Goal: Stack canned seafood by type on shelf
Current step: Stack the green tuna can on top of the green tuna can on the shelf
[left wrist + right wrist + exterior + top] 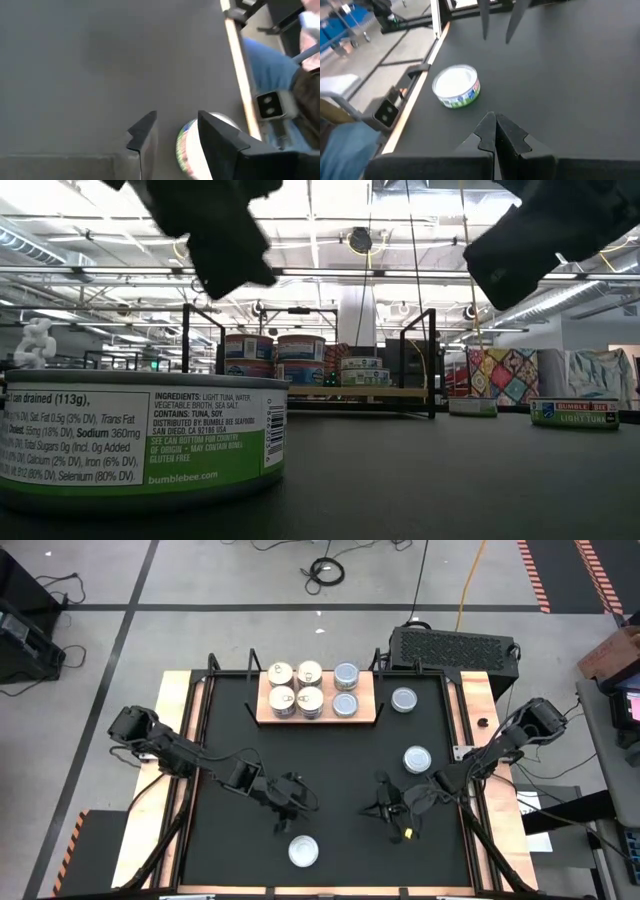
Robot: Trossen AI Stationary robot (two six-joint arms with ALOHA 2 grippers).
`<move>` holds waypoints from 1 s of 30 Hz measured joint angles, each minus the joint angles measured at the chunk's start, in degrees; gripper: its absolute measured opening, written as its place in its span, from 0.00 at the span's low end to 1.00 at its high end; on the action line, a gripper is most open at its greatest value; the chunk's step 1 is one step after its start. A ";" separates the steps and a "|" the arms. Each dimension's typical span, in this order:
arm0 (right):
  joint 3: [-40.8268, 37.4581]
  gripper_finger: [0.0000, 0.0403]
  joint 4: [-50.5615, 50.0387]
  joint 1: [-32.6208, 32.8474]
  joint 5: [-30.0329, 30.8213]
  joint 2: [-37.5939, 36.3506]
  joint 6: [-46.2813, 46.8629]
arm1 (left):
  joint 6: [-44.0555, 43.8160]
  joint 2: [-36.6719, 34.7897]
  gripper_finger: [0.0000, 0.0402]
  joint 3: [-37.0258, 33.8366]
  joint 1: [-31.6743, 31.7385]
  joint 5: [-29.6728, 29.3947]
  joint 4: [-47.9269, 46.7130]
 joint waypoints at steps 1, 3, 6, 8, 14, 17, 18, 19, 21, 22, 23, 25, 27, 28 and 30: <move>0.00 0.00 -0.49 0.02 0.00 0.00 -0.42 | 0.00 0.00 0.36 0.71 0.00 0.00 -0.02; 0.00 0.00 -1.06 -0.09 -0.04 0.00 -1.03 | -0.07 0.00 0.37 1.78 -0.16 0.03 0.11; 0.00 0.00 -1.78 -0.25 -0.02 0.00 -1.32 | -1.79 0.00 0.39 2.75 -0.39 -0.37 0.32; 0.00 0.00 -1.85 -0.22 0.00 0.00 -1.36 | -4.20 0.00 0.40 2.75 -0.39 -0.47 -0.17; 0.00 0.00 -2.82 -0.16 -0.24 -0.01 -0.67 | -1.01 2.07 0.40 2.71 -1.98 -0.59 1.66; 0.00 0.00 -3.23 -0.36 -0.20 -0.02 -1.89 | 1.76 3.90 0.41 2.75 -3.06 -0.35 2.47; 0.00 0.00 -3.21 -0.58 -0.22 -0.02 -2.02 | 2.20 4.65 0.41 2.74 -3.24 -0.27 2.63; 0.00 0.00 -3.25 -0.75 -0.13 -0.02 -2.04 | 2.72 5.31 0.41 2.72 -3.30 -0.24 2.57; 0.00 0.00 -3.26 -1.07 -0.03 -0.02 -1.93 | 2.88 6.48 0.41 2.72 -3.34 -0.08 2.37; 0.00 0.00 -3.30 -1.12 0.01 -0.02 -1.89 | 2.86 7.09 0.41 2.72 -3.34 0.62 2.50; 0.00 0.00 -3.32 -1.12 0.02 -0.02 -1.84 | 2.86 7.79 0.41 2.72 -3.34 1.93 3.09; 0.00 0.00 -3.30 -1.09 0.00 -0.02 -1.31 | 2.84 9.12 0.40 2.70 -3.43 5.24 4.67; 0.00 0.00 -3.34 -1.05 -0.02 -0.02 -0.62 | 2.82 10.45 0.40 2.70 -3.71 6.66 6.42; 0.00 0.00 -3.34 -1.05 -0.02 -0.02 -0.12 | 2.50 10.91 0.40 2.70 -3.77 6.70 6.54; 0.00 0.00 -3.35 -0.95 -0.10 -0.02 0.84 | 1.67 11.78 0.40 2.70 -3.71 6.69 6.56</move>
